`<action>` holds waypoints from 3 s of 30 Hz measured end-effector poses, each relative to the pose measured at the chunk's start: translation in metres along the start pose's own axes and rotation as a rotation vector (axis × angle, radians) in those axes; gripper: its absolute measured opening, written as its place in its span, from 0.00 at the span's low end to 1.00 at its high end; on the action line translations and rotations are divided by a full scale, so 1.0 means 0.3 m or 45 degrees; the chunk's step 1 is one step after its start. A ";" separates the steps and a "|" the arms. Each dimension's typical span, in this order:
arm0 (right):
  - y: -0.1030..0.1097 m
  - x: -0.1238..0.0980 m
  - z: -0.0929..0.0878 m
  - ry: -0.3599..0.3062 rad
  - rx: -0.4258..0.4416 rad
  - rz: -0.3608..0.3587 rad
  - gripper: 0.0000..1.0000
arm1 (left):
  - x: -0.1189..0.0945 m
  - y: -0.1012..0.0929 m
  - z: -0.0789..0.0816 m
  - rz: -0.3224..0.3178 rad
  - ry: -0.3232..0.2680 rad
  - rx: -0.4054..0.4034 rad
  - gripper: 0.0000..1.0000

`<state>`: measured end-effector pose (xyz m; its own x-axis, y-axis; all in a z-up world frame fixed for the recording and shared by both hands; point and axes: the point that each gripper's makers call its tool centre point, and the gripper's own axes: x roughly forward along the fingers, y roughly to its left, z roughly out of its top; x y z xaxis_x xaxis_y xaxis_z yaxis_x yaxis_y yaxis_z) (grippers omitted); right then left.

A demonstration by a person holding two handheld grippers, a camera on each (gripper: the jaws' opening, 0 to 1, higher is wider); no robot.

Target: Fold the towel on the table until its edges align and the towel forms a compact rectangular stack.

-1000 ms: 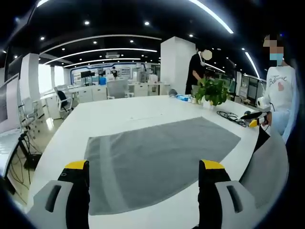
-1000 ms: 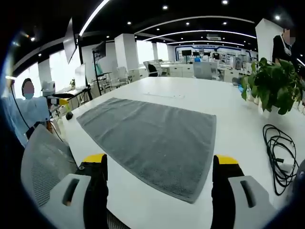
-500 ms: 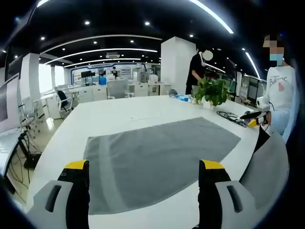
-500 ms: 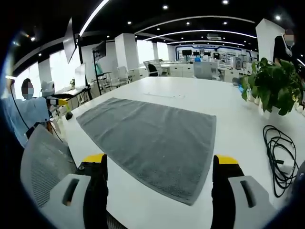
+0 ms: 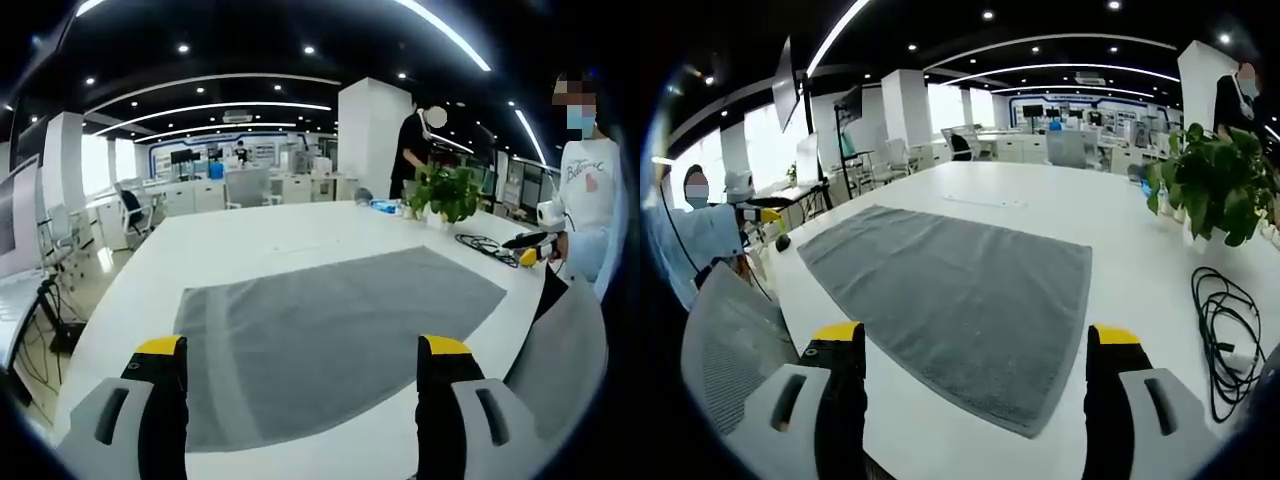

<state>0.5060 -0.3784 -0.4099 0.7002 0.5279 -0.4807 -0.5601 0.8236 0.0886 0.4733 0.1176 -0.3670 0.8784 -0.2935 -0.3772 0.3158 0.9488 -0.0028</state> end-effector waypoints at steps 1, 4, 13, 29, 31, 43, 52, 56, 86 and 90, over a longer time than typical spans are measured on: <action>-0.002 0.003 0.000 0.001 0.001 0.001 0.92 | 0.001 0.000 0.001 0.000 0.000 0.001 0.99; -0.006 0.006 -0.001 0.006 0.000 0.002 0.92 | 0.007 -0.003 0.007 -0.002 -0.002 0.005 0.99; -0.031 0.023 0.036 -0.002 -0.015 0.000 0.92 | 0.025 -0.034 0.054 -0.002 -0.031 -0.008 0.99; -0.096 0.073 0.076 0.019 -0.052 -0.001 0.92 | 0.082 -0.053 0.048 -0.039 -0.006 0.002 0.99; -0.096 0.072 0.079 0.021 -0.050 -0.001 0.92 | 0.089 -0.060 0.042 -0.044 -0.003 0.001 0.99; -0.151 0.106 0.113 0.040 -0.089 0.006 0.93 | 0.126 -0.150 0.078 -0.093 -0.009 0.030 0.99; -0.182 0.121 0.137 0.043 -0.097 0.011 0.92 | 0.170 -0.243 0.122 -0.137 -0.016 0.053 0.98; -0.202 0.133 0.152 0.045 -0.103 0.012 0.92 | 0.196 -0.292 0.136 -0.161 -0.014 0.066 0.98; -0.331 0.256 0.285 0.047 -0.131 0.040 0.92 | 0.371 -0.627 0.214 -0.368 -0.010 0.156 0.96; -0.331 0.261 0.284 0.058 -0.136 0.044 0.92 | 0.392 -0.661 0.219 -0.378 -0.008 0.173 0.96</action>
<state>0.6541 -0.4011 -0.3820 0.6604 0.5435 -0.5182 -0.6291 0.7772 0.0136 0.5376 -0.1128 -0.3498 0.7429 -0.5563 -0.3724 0.6032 0.7975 0.0122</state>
